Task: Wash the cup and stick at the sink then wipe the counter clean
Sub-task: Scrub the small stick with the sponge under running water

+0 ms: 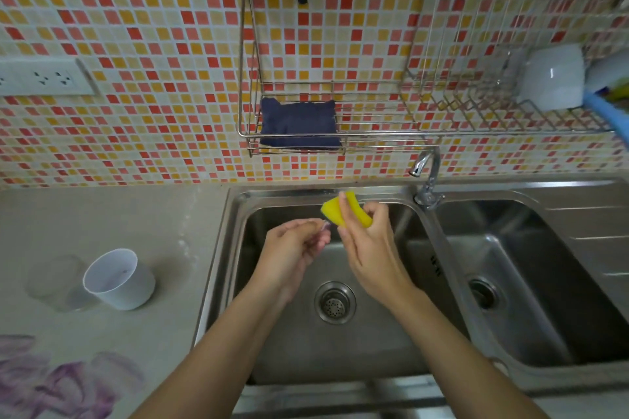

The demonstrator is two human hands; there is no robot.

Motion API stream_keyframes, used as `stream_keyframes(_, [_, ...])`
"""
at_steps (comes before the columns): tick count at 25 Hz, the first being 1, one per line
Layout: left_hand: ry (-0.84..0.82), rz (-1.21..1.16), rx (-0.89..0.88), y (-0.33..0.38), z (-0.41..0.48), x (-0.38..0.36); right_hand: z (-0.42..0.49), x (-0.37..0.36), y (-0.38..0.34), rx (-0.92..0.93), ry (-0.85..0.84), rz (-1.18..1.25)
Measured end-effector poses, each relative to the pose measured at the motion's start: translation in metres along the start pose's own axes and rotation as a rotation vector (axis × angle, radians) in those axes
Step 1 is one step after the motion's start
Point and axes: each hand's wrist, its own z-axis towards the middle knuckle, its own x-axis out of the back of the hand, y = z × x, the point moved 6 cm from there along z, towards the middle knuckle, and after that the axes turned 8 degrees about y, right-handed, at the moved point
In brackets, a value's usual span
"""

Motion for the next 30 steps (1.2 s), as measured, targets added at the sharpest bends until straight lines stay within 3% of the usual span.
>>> stream_keyframes(3, [0.009, 0.037, 0.010, -0.002, -0.002, 0.004, -0.006, 0.005, 0.011, -0.085, 0.110, 0.001])
stream_keyframes(7, [-0.010, 0.065, 0.133, -0.007, -0.004, 0.005, -0.014, 0.000, 0.006, -0.016, 0.096, -0.041])
stream_keyframes(9, [-0.016, 0.009, 0.241, -0.011, -0.008, 0.004, -0.012, 0.003, 0.010, -0.062, 0.127, -0.027])
stream_keyframes(12, [-0.006, -0.102, 0.405, -0.016, -0.010, 0.004, -0.016, 0.000, 0.007, 0.036, 0.089, -0.080])
stream_keyframes(15, [-0.041, -0.238, 0.579, -0.023, -0.016, -0.002, -0.018, 0.003, 0.009, -0.024, 0.112, -0.046])
stream_keyframes(17, [-0.067, -0.298, 0.640, -0.027, -0.019, -0.004, -0.024, 0.002, 0.007, 0.046, 0.093, -0.093])
stream_keyframes(20, [-0.097, -0.316, 0.667, -0.030, -0.021, -0.009, -0.023, 0.009, 0.018, -0.073, 0.155, -0.041])
stream_keyframes(26, [-0.094, -0.265, 0.636, -0.031, -0.022, -0.010, -0.027, 0.011, 0.018, -0.064, 0.151, -0.037])
stream_keyframes(28, [-0.049, -0.125, 0.468, -0.026, -0.019, -0.007, -0.030, 0.008, 0.017, -0.011, 0.106, -0.074])
stream_keyframes(30, [-0.010, 0.099, 0.144, -0.015, -0.013, -0.005, -0.029, 0.010, 0.019, -0.084, 0.128, -0.036])
